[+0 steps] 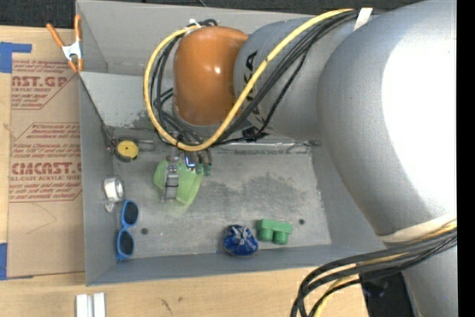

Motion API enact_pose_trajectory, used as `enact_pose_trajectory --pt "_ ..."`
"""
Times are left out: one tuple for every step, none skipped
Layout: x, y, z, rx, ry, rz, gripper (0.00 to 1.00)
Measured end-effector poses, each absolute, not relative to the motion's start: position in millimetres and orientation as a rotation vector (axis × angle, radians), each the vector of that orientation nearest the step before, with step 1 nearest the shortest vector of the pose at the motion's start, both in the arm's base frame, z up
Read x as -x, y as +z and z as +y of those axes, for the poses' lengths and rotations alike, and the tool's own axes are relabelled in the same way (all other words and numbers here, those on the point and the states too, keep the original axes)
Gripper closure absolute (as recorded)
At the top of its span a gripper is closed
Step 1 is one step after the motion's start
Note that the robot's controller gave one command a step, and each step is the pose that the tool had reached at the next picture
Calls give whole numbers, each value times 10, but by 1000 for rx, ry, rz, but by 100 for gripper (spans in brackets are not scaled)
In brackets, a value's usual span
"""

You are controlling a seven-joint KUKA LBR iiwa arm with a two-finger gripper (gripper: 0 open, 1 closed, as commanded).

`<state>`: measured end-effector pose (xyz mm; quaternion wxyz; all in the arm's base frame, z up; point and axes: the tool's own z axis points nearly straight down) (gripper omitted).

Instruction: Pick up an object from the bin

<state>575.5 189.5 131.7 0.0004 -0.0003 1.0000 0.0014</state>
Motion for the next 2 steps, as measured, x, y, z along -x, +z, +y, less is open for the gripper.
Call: enact_pose_trajectory --pt "-5802 660 1463 -137 -1 3143 0" --pt "-5677 715 1343 662 0 3070 0"
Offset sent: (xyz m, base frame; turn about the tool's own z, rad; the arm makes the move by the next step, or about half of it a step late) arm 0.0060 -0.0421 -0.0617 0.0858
